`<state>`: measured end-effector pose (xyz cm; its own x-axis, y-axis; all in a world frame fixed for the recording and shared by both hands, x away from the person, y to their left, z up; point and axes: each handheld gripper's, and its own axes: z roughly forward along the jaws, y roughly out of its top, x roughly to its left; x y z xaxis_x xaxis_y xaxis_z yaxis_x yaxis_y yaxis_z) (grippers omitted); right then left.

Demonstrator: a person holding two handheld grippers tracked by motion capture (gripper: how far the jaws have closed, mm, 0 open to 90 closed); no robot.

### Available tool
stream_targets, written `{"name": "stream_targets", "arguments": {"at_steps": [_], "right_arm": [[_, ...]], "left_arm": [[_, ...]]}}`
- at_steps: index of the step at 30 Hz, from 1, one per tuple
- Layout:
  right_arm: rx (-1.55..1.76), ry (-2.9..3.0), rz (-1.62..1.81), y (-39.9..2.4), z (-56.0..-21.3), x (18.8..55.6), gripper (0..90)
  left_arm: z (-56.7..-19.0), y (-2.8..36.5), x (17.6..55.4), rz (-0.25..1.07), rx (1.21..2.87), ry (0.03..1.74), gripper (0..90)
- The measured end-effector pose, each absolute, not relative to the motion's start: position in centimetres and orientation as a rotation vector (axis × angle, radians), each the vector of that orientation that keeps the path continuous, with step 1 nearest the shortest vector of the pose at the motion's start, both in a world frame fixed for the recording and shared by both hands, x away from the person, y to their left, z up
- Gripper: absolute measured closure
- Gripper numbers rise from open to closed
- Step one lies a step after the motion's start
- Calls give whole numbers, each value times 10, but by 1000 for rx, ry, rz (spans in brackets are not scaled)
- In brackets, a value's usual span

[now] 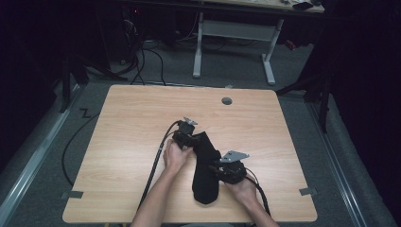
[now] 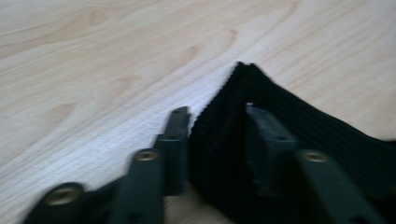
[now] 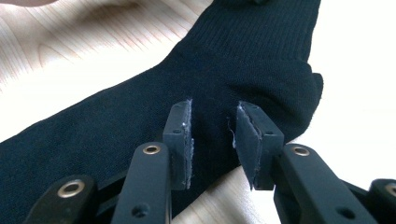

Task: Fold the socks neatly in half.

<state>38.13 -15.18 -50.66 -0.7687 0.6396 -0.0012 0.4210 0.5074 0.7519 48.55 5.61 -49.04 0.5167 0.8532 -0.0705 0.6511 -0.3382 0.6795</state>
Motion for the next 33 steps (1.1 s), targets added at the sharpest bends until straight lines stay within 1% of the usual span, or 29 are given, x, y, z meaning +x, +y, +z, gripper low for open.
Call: {"name": "stream_targets", "arguments": {"at_steps": [2, 7, 10, 17, 21, 27, 29, 33], "right_arm": [[897, 2474, 1127, -152, -507, 382, 665], [910, 2480, 1123, -152, -506, 383, 666], [916, 2480, 1128, -152, -506, 383, 668], [915, 2474, 1130, -152, -506, 385, 669], [923, 2472, 1125, -152, -506, 385, 671], [947, 2453, 1140, -151, -507, 389, 685], [960, 2452, 1146, -152, -507, 391, 688], [964, 2456, 1117, -149, -505, 395, 688]], "left_arm": [[-488, 55, 488, 366, 2130, 1214, 710], [-487, 57, 489, 321, 2141, 1200, 759], [-486, 64, 493, 232, 2105, 1219, 779], [-475, 68, 490, 263, 2064, 1175, 791], [-469, 71, 488, 243, 2032, 1152, 794], [-455, 74, 481, 248, 1972, 1099, 795], [-449, 76, 478, 225, 1938, 1078, 794], [-442, 75, 472, 237, 1928, 1047, 794]]}}
